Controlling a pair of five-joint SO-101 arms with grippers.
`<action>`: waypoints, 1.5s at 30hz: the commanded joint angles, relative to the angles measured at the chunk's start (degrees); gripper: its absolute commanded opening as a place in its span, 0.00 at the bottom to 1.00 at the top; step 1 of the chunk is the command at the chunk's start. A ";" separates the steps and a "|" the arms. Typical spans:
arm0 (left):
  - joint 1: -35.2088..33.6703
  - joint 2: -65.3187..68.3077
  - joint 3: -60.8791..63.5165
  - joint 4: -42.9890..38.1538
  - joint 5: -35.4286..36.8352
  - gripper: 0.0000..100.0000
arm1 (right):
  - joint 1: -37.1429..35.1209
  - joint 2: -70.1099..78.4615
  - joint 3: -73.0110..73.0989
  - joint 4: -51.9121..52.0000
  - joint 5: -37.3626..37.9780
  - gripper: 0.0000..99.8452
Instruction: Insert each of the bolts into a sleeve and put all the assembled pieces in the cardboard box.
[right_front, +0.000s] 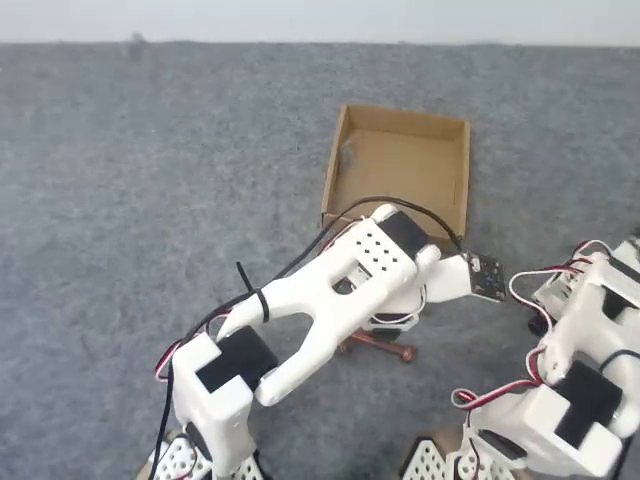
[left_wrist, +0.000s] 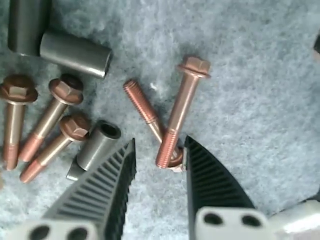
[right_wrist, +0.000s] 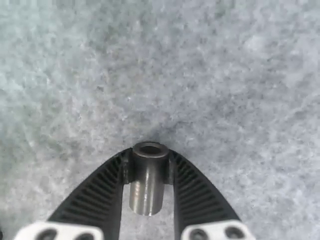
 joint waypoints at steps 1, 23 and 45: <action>-0.26 -0.70 -0.04 1.49 -0.88 0.14 | 1.80 -0.75 -3.60 -1.63 -1.67 0.01; 9.93 -0.70 9.71 -9.49 -5.01 0.15 | 1.27 -0.66 -3.43 -1.54 -0.70 0.01; 9.41 -0.26 15.69 -27.52 -4.84 0.03 | 0.40 -0.66 -3.34 -1.54 0.44 0.01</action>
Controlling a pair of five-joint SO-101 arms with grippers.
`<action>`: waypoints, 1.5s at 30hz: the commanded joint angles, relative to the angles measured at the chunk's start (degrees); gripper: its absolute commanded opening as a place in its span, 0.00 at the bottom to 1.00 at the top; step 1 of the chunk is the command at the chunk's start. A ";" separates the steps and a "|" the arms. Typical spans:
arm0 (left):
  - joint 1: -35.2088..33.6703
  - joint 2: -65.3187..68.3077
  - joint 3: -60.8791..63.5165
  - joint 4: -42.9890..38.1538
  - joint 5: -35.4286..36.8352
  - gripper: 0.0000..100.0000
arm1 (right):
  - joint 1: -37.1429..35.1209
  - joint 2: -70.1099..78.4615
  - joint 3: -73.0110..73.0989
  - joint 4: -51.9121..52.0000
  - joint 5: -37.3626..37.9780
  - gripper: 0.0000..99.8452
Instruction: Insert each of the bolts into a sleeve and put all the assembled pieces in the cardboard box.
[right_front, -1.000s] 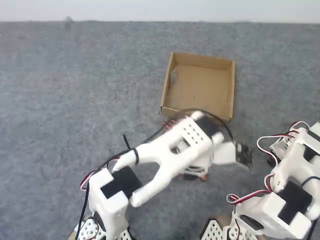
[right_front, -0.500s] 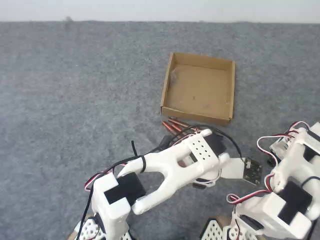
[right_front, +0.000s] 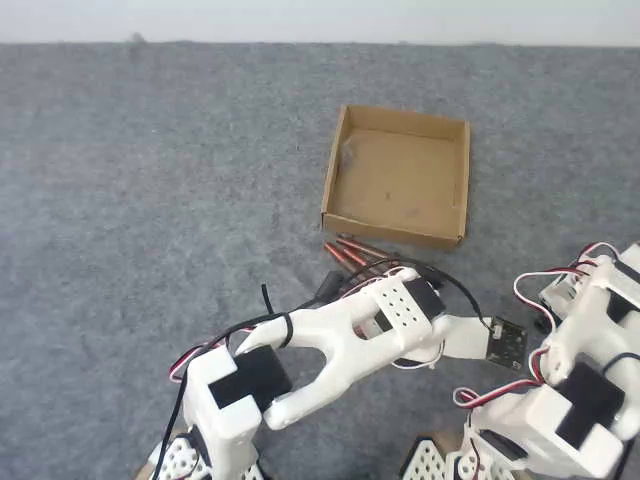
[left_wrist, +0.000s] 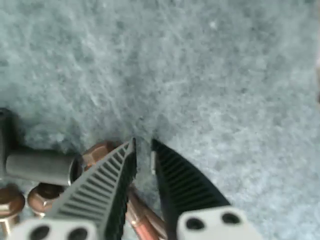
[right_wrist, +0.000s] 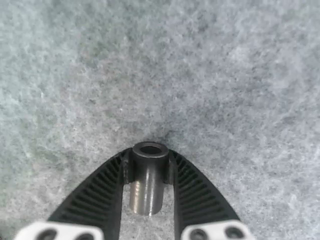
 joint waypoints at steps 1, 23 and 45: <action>-0.26 -1.05 -0.22 -0.88 -0.26 0.03 | -0.57 -0.66 -3.34 -0.66 1.05 0.01; -7.56 -7.91 -0.22 -2.46 9.41 0.13 | -1.54 -0.66 -3.25 -0.66 1.14 0.01; -8.18 7.03 -13.41 5.19 27.08 0.13 | -2.68 -0.66 -2.64 -1.19 3.08 0.01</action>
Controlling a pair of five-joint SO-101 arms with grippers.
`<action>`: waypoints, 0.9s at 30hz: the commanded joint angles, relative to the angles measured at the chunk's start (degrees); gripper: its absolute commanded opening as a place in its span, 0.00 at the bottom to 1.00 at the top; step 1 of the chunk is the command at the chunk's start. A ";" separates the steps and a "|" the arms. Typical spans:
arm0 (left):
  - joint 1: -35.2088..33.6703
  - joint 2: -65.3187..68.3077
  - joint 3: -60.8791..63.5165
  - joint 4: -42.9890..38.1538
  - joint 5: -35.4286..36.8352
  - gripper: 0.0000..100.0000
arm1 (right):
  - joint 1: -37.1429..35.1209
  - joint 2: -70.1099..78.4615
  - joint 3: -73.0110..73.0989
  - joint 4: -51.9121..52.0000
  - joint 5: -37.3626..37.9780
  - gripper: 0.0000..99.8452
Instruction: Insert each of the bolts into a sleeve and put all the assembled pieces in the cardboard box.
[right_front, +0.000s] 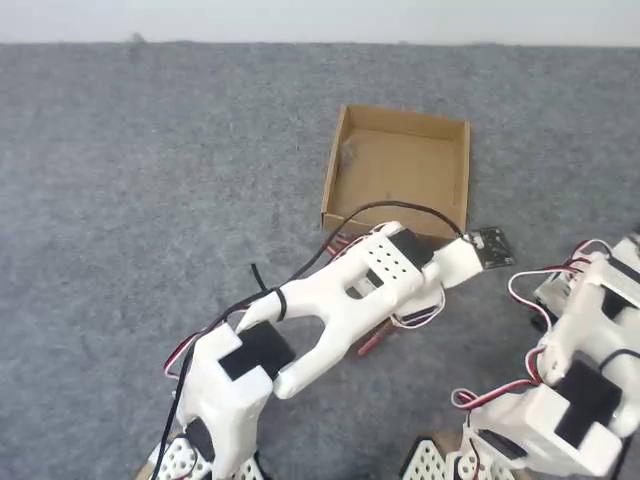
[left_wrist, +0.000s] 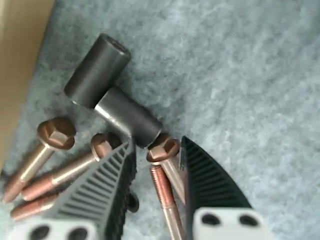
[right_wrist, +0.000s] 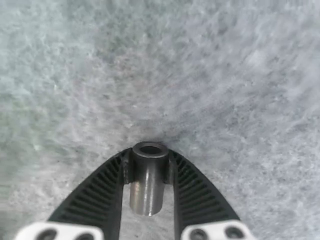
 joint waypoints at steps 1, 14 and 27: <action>0.18 -1.14 -0.75 0.79 4.75 0.13 | -0.84 -0.66 -2.64 -0.75 1.14 0.01; -1.58 -13.27 10.77 -6.07 11.60 0.14 | -0.84 -0.66 -2.64 -0.75 1.14 0.01; -2.11 0.18 0.22 -2.55 12.57 0.13 | -0.84 -0.66 -2.55 -0.75 1.14 0.01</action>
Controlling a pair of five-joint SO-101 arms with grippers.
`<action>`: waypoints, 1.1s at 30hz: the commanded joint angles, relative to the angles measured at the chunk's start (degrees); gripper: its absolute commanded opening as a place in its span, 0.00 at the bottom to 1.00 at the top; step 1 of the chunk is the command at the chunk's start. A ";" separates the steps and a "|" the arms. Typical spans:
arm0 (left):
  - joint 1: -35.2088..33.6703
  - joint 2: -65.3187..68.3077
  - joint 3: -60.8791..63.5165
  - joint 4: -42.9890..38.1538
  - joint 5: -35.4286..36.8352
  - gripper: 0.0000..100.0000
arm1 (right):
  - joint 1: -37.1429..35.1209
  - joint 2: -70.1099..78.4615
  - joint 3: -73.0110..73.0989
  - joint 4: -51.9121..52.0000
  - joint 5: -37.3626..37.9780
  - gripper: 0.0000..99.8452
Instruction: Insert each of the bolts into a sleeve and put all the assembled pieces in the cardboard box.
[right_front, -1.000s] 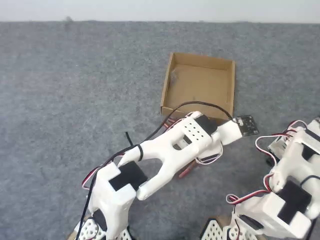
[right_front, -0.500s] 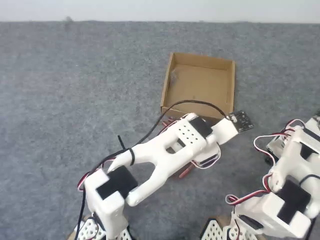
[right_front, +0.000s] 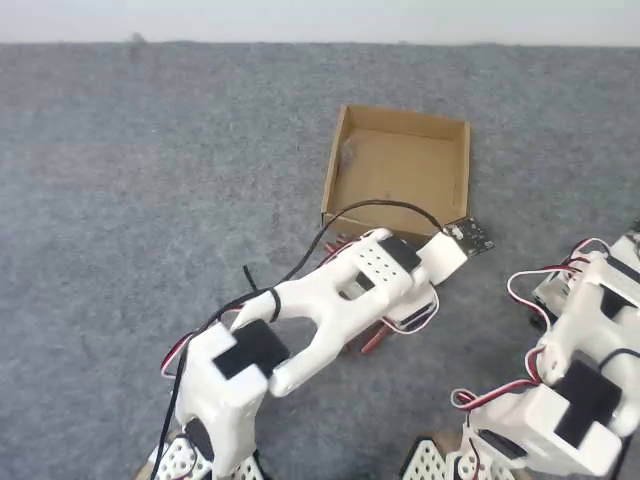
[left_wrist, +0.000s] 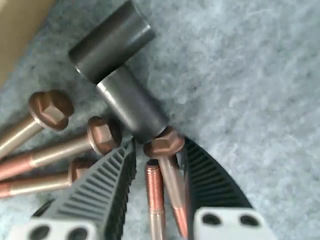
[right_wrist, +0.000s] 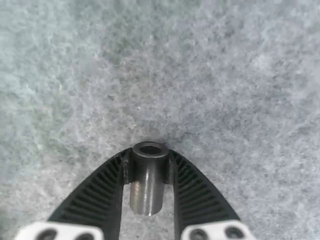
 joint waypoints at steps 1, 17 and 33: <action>-0.53 2.46 -6.64 3.25 0.62 0.13 | -0.57 -0.66 -2.55 -0.66 0.70 0.01; 6.59 0.79 -7.08 8.88 0.26 0.01 | -0.57 -0.66 -2.55 -0.66 0.70 0.01; -7.47 -33.41 7.52 7.12 0.53 0.01 | -1.54 -0.66 -2.55 -0.66 0.70 0.01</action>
